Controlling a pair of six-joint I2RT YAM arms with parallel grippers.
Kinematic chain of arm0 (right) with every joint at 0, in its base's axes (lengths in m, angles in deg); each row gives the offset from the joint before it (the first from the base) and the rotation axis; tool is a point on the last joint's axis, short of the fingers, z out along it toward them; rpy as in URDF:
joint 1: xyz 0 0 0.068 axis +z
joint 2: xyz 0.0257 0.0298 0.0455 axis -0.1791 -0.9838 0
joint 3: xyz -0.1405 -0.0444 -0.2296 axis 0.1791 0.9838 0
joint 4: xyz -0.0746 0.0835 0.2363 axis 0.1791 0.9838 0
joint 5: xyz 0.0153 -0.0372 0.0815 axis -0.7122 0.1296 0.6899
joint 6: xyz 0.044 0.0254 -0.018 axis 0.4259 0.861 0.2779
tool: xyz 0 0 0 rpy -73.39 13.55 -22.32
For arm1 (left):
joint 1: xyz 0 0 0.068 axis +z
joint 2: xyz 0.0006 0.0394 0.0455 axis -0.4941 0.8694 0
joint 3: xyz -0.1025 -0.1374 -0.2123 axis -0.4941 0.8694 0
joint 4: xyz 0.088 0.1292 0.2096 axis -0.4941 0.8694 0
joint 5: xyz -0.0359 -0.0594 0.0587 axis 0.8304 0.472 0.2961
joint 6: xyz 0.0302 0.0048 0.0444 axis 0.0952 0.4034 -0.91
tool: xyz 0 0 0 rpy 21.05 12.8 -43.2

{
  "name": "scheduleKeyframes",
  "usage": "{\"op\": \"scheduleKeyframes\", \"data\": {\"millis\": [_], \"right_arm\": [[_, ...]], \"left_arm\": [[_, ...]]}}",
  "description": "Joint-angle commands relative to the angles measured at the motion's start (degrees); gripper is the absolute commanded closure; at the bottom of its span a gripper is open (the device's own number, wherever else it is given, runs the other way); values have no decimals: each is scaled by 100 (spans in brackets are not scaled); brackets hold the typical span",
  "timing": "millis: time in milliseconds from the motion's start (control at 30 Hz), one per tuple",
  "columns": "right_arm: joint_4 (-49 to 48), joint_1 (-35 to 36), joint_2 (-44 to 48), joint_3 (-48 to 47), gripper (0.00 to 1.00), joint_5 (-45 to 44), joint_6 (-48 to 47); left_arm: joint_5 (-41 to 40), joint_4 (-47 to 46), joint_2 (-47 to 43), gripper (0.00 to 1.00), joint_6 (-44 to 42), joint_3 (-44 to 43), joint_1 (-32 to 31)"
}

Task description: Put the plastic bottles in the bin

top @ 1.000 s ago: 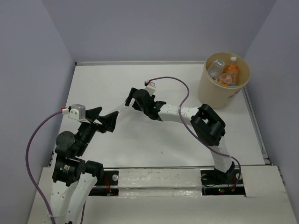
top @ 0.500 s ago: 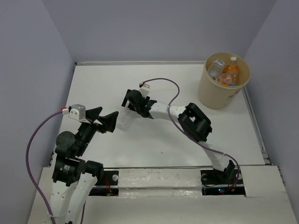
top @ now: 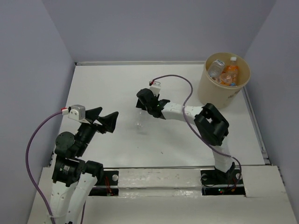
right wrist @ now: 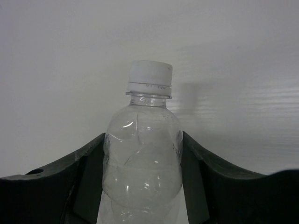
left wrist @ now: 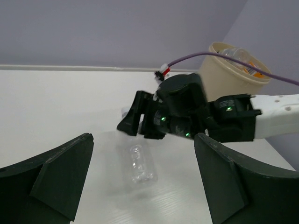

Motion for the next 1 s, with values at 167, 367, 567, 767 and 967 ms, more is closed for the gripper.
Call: {"op": "scheduleKeyframes", "data": {"millis": [167,367,567,767,967], "right_arm": [[-767,-1735,3562,766,55,-761,-2557],[-1679,-3147,4127,55,55,-1710,-5357],[-2672,-4223,3794,-263,54,-2131,-6660],[-3614,-4540,3345,-158,53,-2230,-7892],[-4344,-4540,3055,308,53,-2089,-8615]], "left_arm": [[107,-188,-256,1,-23,29,-46],[19,-162,-493,1,-32,12,-178],[-60,-126,-590,1,-32,3,-327],[-87,-118,-634,1,-32,3,-415],[-95,-109,-652,1,-40,-6,-424]]}}
